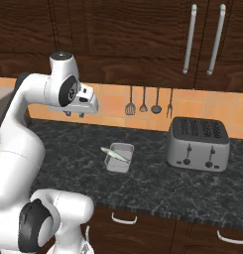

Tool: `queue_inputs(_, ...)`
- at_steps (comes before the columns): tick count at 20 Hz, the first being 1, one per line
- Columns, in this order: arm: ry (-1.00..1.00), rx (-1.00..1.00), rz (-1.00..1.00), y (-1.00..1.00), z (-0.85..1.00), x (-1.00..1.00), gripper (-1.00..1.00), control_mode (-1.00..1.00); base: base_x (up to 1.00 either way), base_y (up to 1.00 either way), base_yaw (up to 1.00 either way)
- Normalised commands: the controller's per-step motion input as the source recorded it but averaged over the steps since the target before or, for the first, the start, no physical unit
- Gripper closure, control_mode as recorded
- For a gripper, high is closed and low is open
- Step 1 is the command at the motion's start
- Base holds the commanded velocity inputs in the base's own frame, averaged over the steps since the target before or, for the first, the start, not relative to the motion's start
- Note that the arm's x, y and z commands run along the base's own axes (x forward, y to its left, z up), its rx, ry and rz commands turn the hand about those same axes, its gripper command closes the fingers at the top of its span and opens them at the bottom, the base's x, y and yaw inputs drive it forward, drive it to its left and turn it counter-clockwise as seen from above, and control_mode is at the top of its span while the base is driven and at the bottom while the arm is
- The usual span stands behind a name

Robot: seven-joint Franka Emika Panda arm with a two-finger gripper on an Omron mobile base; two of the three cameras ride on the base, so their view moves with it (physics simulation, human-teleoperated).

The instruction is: Take the meat container that has the fish and place it on the second highest rack of the freezer. Then take the vegetable container that has the mushroom and bell pepper and place it on the highest rack of the freezer.

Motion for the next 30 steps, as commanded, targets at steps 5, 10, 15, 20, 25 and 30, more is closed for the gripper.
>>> queue_inputs(5,0.00,0.02,-0.09,-0.17,-0.07,-0.19,-1.00,-1.00,0.00,0.00,0.00)
queue_inputs(10,-0.03,0.13,-0.30,-0.64,-0.33,-0.06,-1.00,-1.00,0.00,0.00,0.00)
queue_inputs(15,-0.09,0.08,-0.27,-0.49,-0.21,-0.02,-1.00,-1.00,0.00,0.00,0.00)
queue_inputs(20,0.25,0.06,-0.36,-0.52,-0.15,0.00,-1.00,-1.00,0.00,0.00,0.00)
queue_inputs(25,0.27,0.13,-0.41,-0.62,-0.47,0.00,-1.00,-1.00,0.00,0.00,0.00)
queue_inputs(30,0.21,0.09,-0.38,-0.55,-0.37,0.12,-1.00,-1.00,0.00,0.00,0.00)
